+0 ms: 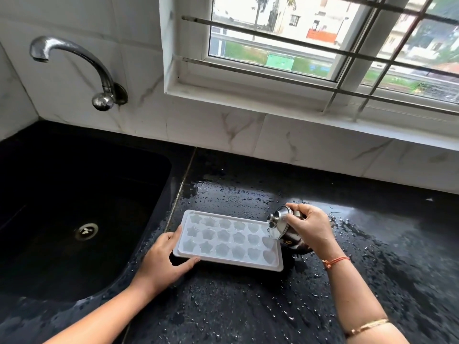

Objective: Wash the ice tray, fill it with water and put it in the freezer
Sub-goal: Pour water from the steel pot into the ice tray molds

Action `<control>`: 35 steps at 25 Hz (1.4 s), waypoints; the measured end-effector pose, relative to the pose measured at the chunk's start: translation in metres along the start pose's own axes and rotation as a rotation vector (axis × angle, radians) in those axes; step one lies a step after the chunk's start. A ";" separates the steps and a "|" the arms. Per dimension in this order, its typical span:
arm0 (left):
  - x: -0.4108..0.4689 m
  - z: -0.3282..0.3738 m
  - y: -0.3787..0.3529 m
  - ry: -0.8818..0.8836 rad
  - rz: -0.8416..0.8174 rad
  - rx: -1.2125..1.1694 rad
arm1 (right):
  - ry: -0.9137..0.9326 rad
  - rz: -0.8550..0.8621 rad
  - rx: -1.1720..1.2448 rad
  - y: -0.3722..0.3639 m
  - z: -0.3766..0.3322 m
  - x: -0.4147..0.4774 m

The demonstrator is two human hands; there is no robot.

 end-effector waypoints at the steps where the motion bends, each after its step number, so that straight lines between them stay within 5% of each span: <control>1: 0.000 0.001 0.000 -0.001 0.001 -0.002 | -0.001 0.007 0.004 0.001 0.000 0.002; 29: 0.001 0.001 0.000 0.003 -0.030 -0.010 | 0.064 0.068 -0.118 0.015 -0.027 -0.009; 35: 0.002 -0.002 -0.002 0.001 -0.036 -0.036 | -0.012 0.066 0.067 0.025 -0.024 -0.015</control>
Point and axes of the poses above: each hand's wrist, its own x-axis towards the middle knuckle, its own y-axis out of the back of the hand, z = x × y, the point moved 8 cm from there along x, towards the middle knuckle, and after that the axes turned 11 degrees about -y, right-handed, at the moved point
